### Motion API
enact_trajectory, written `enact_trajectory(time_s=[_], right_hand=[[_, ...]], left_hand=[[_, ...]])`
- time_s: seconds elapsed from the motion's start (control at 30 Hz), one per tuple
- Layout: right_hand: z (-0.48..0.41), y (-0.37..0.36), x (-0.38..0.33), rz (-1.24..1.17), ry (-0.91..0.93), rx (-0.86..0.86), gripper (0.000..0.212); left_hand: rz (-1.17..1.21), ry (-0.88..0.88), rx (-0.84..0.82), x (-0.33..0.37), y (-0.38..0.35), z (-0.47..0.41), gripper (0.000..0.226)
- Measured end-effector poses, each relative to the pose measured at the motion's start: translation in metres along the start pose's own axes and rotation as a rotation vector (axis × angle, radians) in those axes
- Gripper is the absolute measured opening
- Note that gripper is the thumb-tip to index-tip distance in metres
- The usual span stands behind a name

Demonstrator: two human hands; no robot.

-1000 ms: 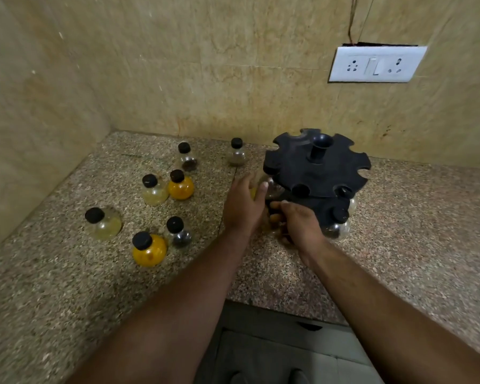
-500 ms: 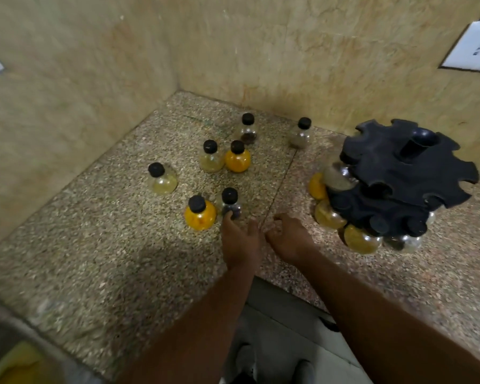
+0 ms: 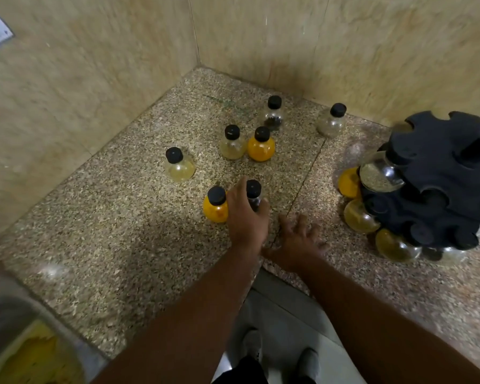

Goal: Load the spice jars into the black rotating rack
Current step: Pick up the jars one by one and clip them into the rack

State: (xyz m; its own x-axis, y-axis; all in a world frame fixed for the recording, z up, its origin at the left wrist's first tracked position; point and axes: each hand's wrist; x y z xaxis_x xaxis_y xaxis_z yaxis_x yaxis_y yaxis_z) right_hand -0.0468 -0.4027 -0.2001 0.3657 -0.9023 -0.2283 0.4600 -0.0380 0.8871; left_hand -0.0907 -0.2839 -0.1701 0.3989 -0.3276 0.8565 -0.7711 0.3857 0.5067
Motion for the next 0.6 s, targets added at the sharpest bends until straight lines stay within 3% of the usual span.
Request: enact_trajectory(time_s=[0.2,0.33,0.6], right_hand=[[-0.003,-0.005,0.001,0.010,0.004,0.010,0.111],[-0.001,0.001,0.005,-0.057,0.007,0.043,0.098],[0.026,0.031,0.042,-0.549,0.033,0.630,0.040]], left_hand=[[-0.036,-0.048,-0.039,-0.003,-0.006,-0.015,0.051],[-0.073,-0.086,-0.036,-0.002,-0.011,-0.014,0.051],[-0.099,-0.213,-0.079,0.053,-0.032,0.022,0.046]])
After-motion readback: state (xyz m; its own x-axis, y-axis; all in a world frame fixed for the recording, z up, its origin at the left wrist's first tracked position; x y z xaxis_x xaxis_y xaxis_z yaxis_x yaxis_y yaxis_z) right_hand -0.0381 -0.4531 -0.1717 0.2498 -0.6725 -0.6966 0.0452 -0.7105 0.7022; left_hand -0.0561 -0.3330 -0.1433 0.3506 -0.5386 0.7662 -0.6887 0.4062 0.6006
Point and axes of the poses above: each hand's wrist, its own z-axis away from the middle knuckle, its own y-axis out of the back of the hand, x = y × z, and after that the axes turned 9 degrees about x, right-handed
